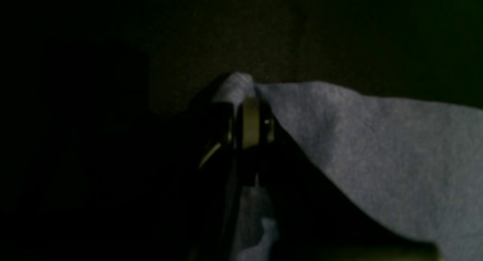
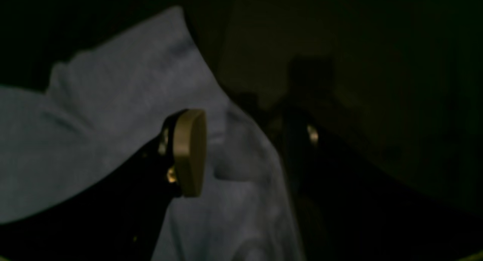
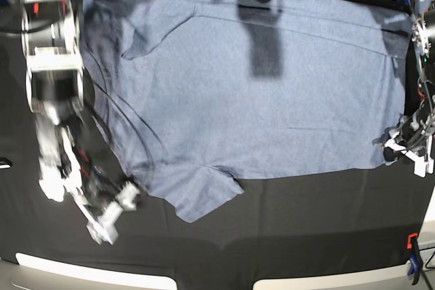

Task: Layout the t-shirt on the table in an organized manner, then fold the t-shirt properly
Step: 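Move both grippers to the shirt hem corners and grasp them, then fold the hem up toward the collar with both grippers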

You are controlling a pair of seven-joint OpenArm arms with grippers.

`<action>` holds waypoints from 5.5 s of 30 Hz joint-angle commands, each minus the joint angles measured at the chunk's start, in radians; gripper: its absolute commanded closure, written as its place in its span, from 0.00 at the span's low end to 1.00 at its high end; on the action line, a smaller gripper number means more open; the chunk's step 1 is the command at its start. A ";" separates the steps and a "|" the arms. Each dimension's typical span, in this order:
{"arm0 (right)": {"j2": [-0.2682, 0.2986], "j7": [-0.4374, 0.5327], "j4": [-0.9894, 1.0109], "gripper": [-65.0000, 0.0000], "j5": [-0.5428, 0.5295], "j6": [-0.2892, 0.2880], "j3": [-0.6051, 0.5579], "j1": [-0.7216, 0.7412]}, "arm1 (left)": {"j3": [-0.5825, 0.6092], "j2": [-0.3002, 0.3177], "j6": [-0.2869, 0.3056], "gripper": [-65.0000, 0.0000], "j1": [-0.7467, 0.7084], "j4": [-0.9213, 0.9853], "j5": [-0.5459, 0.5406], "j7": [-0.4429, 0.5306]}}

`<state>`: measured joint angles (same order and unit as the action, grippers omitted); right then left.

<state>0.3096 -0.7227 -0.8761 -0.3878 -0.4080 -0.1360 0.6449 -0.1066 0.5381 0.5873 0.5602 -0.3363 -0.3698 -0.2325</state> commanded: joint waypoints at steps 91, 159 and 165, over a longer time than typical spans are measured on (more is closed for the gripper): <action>0.008 0.165 0.205 1.00 0.311 -0.100 -0.086 0.102 | -0.147 0.027 -0.040 1.00 -0.028 -0.289 -0.131 -0.061; 0.075 -0.101 -1.037 0.51 -0.006 -0.023 0.326 -0.902 | -0.470 0.053 0.065 0.53 -0.679 -0.851 -0.276 -0.389; 0.019 -0.095 -0.986 0.51 -0.043 -0.022 0.325 -0.735 | -0.469 0.071 0.064 0.53 -0.673 -0.904 -0.279 -0.381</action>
<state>0.3168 -0.8349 -1.8496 -0.4213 -0.4286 0.1856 -0.1001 -0.5690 0.5873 0.6476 -0.1230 -1.2232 -0.6319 -0.6327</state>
